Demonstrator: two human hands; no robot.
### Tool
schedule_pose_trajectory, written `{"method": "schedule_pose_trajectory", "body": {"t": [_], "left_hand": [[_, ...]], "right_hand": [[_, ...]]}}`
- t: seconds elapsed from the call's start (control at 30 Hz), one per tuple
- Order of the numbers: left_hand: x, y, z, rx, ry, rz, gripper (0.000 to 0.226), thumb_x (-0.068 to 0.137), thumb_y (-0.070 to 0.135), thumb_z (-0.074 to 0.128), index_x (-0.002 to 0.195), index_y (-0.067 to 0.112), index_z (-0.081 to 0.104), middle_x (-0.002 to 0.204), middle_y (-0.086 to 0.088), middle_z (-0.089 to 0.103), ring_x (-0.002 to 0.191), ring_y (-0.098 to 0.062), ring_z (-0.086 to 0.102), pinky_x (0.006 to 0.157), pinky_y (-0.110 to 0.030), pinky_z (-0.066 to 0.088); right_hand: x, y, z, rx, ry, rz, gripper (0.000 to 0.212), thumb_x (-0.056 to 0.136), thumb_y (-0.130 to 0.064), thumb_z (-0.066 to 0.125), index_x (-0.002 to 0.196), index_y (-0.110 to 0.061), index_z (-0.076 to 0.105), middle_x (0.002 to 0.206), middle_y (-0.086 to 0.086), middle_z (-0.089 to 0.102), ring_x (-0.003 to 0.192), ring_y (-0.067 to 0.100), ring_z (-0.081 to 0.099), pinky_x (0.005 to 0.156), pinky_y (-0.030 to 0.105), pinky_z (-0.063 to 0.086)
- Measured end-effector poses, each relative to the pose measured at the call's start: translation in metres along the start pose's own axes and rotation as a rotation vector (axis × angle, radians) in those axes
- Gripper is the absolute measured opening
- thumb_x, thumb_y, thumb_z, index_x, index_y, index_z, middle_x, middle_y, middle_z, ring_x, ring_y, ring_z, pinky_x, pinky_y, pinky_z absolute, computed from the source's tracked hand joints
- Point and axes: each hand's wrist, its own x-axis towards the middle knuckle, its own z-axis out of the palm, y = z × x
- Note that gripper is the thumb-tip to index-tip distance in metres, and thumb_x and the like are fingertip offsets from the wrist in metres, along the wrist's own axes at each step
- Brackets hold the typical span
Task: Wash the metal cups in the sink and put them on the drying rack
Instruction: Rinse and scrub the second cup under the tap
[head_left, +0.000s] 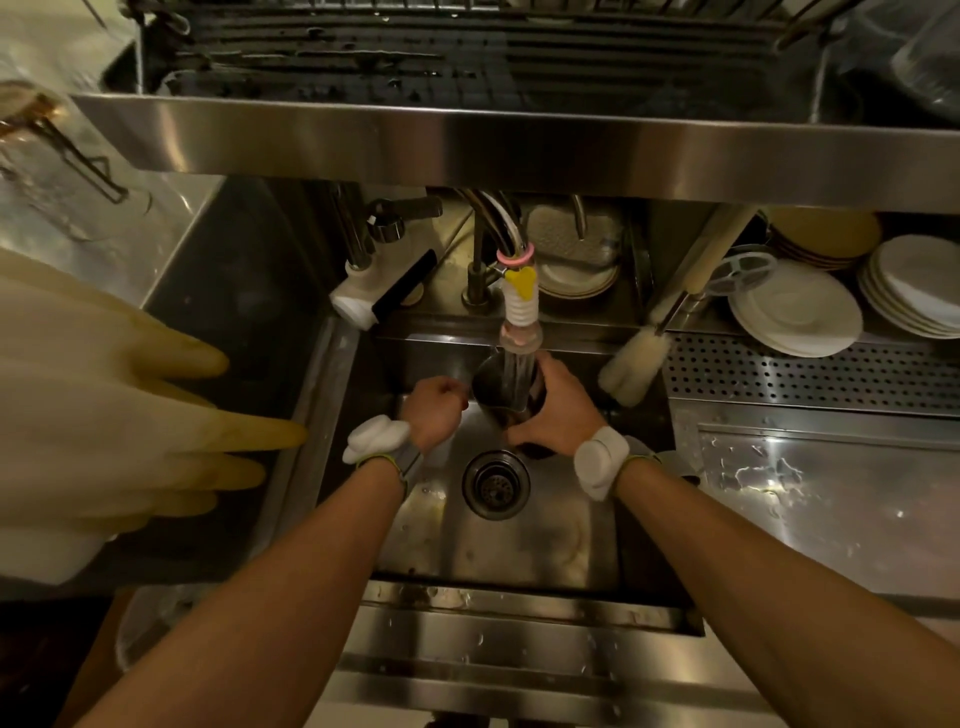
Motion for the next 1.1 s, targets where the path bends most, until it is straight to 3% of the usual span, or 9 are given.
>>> {"method": "schedule_pose_trajectory", "body": {"t": [0.17,0.37,0.57,0.67,0.73,0.8,0.9,1.0,1.1], "left_hand": [[-0.004,0.012,0.001,0.098,-0.056,0.024,0.024,0.090,0.011,0.055,0.108,0.006,0.070,0.115,-0.016,0.068,0.112,-0.030,0.061,0.092,-0.028,0.045],[-0.007,0.020,0.002,0.116,-0.019,0.045,0.027,0.092,0.016,0.054,0.115,0.012,0.068,0.124,-0.009,0.065,0.119,-0.027,0.057,0.095,-0.026,0.042],[-0.008,0.016,-0.001,0.121,-0.059,0.070,0.027,0.093,0.016,0.053,0.114,0.009,0.068,0.122,-0.011,0.065,0.117,-0.028,0.058,0.094,-0.027,0.043],[-0.007,0.009,-0.003,0.096,-0.088,0.070,0.025,0.092,0.011,0.053,0.109,0.004,0.069,0.117,-0.017,0.067,0.113,-0.032,0.060,0.088,-0.029,0.045],[-0.006,0.005,-0.003,0.068,-0.091,0.053,0.025,0.089,0.005,0.053,0.109,0.001,0.068,0.116,-0.020,0.067,0.113,-0.033,0.060,0.086,-0.030,0.046],[-0.009,0.001,-0.002,0.054,-0.114,0.039,0.031,0.084,0.000,0.058,0.114,0.000,0.065,0.117,-0.023,0.065,0.108,-0.030,0.061,0.080,-0.027,0.043],[-0.012,-0.006,0.004,0.004,-0.225,0.053,0.080,0.056,0.005,0.070,0.133,0.006,0.048,0.122,-0.016,0.060,0.112,-0.028,0.058,0.082,-0.027,0.048],[-0.006,-0.006,0.018,-0.034,-0.359,0.160,0.102,0.054,-0.004,0.080,0.142,0.010,0.030,0.121,-0.004,0.054,0.112,-0.017,0.054,0.072,-0.007,0.050],[0.002,-0.007,0.030,-0.080,-0.348,0.209,0.112,0.047,0.010,0.090,0.141,0.016,0.029,0.126,-0.002,0.058,0.117,-0.017,0.057,0.090,-0.026,0.052]], "right_hand": [[-0.006,-0.008,-0.036,-0.458,-0.045,0.010,0.107,0.054,-0.035,0.083,0.143,-0.030,0.024,0.138,0.004,0.045,0.125,0.031,0.037,0.099,0.048,0.041],[-0.008,-0.036,-0.066,-1.041,-0.082,-0.047,0.095,0.060,-0.040,0.080,0.140,-0.023,0.031,0.137,0.006,0.047,0.125,0.032,0.035,0.099,0.053,0.031],[-0.004,-0.040,-0.066,-1.199,-0.054,-0.096,0.094,0.062,-0.039,0.078,0.142,-0.024,0.032,0.136,0.009,0.047,0.128,0.033,0.033,0.101,0.053,0.028],[-0.006,-0.035,-0.059,-1.052,-0.050,-0.067,0.096,0.061,-0.036,0.080,0.142,-0.024,0.030,0.137,0.008,0.045,0.127,0.032,0.035,0.102,0.053,0.031],[-0.008,-0.027,-0.050,-0.737,-0.024,-0.014,0.098,0.059,-0.029,0.084,0.140,-0.023,0.029,0.136,0.008,0.047,0.125,0.031,0.041,0.103,0.048,0.038],[-0.012,-0.019,-0.037,-0.336,0.021,0.031,0.100,0.058,-0.021,0.086,0.141,-0.020,0.029,0.137,0.008,0.049,0.125,0.027,0.047,0.103,0.033,0.039],[-0.015,-0.009,-0.017,0.150,0.062,0.108,0.098,0.058,-0.011,0.087,0.139,-0.016,0.032,0.136,0.005,0.050,0.127,0.022,0.047,0.099,0.025,0.035],[-0.010,0.000,-0.003,0.358,0.041,0.118,0.096,0.059,-0.005,0.085,0.139,-0.014,0.032,0.125,-0.001,0.051,0.121,0.016,0.048,0.099,0.027,0.040],[-0.004,0.005,-0.002,0.538,0.024,0.191,0.087,0.067,-0.004,0.079,0.140,-0.016,0.034,0.124,0.000,0.052,0.120,0.019,0.050,0.104,0.038,0.043]]}}
